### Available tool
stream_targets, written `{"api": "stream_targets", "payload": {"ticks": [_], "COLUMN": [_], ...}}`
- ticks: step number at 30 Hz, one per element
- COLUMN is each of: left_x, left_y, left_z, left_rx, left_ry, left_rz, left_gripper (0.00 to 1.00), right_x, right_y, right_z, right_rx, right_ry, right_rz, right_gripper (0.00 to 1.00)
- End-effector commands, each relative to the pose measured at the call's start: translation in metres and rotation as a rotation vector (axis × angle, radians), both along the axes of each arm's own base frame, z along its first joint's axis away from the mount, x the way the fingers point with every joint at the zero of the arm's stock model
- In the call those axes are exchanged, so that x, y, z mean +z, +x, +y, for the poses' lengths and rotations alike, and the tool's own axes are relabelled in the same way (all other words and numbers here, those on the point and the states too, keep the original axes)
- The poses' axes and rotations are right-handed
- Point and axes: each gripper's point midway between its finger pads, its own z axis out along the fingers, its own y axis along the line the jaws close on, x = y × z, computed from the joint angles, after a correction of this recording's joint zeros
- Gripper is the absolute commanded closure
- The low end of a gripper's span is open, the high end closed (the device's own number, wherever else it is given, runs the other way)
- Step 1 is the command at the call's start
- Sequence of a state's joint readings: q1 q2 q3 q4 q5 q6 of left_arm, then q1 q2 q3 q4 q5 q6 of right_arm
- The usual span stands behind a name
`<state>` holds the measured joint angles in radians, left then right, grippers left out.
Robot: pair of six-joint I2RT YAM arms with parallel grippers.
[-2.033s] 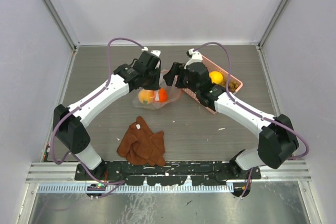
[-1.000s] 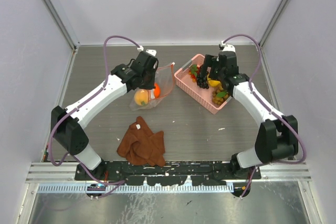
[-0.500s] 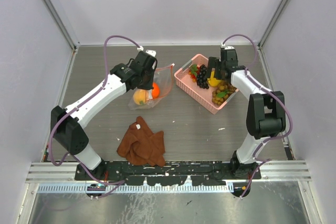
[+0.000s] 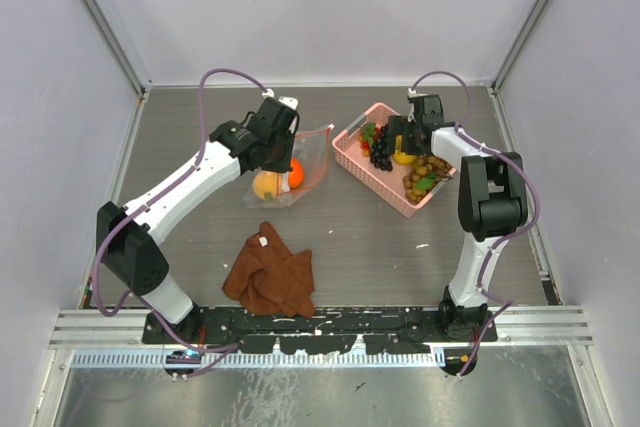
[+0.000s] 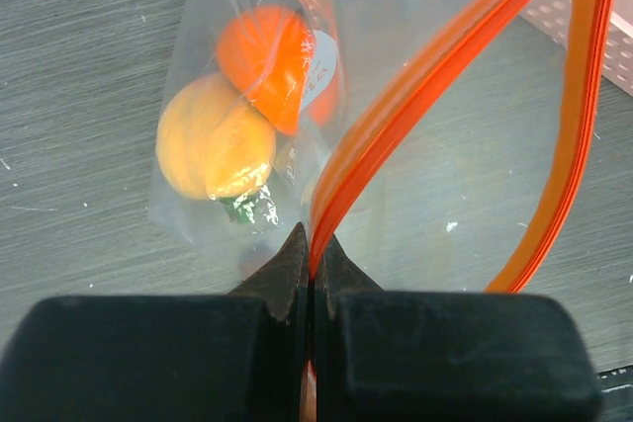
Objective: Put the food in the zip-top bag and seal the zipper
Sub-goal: Pick up the fake fruit from the bin.
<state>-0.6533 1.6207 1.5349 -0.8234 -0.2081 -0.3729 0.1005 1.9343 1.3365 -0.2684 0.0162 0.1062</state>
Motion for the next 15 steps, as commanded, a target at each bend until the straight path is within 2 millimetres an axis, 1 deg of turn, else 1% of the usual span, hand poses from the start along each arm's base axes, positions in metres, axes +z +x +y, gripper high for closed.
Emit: {"api": "stream_targets", "payload": {"ticks": [1, 3, 6, 9, 11, 15], "left_x": [0.021, 0.02, 0.021, 0.024, 0.024, 0.024], "left_y": [0.006, 0.006, 0.006, 0.007, 0.007, 0.007], "left_z": [-0.004, -0.006, -0.008, -0.009, -0.009, -0.009], "left_rx": [-0.017, -0.02, -0.025, -0.026, -0.024, -0.024], "left_ry": [-0.033, -0.038, -0.046, -0.051, -0.051, -0.051], "left_rz": [-0.044, -0.038, -0.037, -0.042, -0.043, -0.042], "left_gripper": [1.0, 1.0, 1.0, 1.0, 1.0, 1.0], "right_x": [0.01, 0.01, 0.019, 0.034, 0.044, 0.066], "right_y": [0.013, 0.011, 0.007, 0.002, -0.001, -0.006], "right_z": [0.005, 0.003, 0.001, 0.002, 0.003, 0.006], "right_rx": [0.043, 0.04, 0.037, 0.04, 0.042, 0.05], "right_ry": [0.036, 0.033, 0.031, 0.041, 0.051, 0.068], "right_rz": [-0.044, -0.043, -0.058, -0.083, -0.102, -0.148], "right_gripper": [0.02, 0.04, 0.1, 0.19, 0.24, 0.27]}}
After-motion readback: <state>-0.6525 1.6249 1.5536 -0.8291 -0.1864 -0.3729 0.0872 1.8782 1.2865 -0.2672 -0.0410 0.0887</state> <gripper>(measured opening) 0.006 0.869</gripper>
